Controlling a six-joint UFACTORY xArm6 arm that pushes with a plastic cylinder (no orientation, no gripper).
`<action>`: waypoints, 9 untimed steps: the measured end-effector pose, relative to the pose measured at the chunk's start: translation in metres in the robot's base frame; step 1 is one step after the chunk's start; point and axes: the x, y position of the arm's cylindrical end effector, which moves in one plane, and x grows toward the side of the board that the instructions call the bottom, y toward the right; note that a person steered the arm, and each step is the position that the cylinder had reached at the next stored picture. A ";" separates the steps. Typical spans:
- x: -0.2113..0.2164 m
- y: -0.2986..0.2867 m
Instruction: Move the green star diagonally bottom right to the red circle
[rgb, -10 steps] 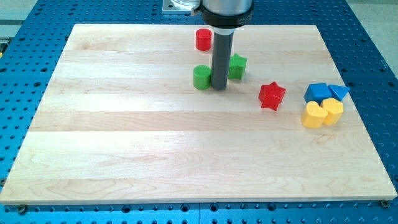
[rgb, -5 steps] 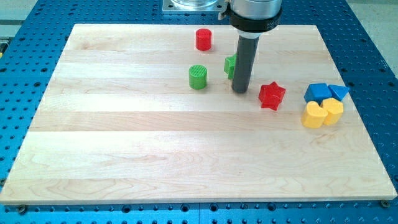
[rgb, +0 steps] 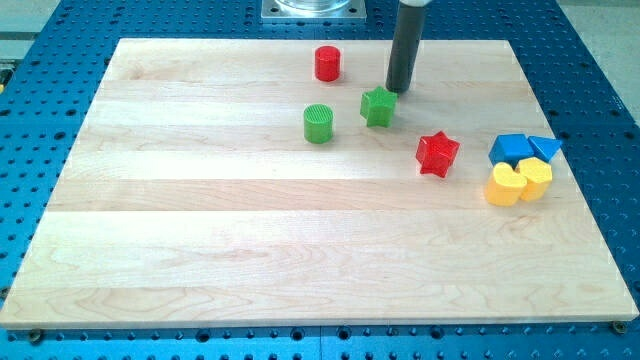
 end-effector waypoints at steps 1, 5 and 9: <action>-0.043 -0.016; -0.085 -0.033; 0.005 -0.005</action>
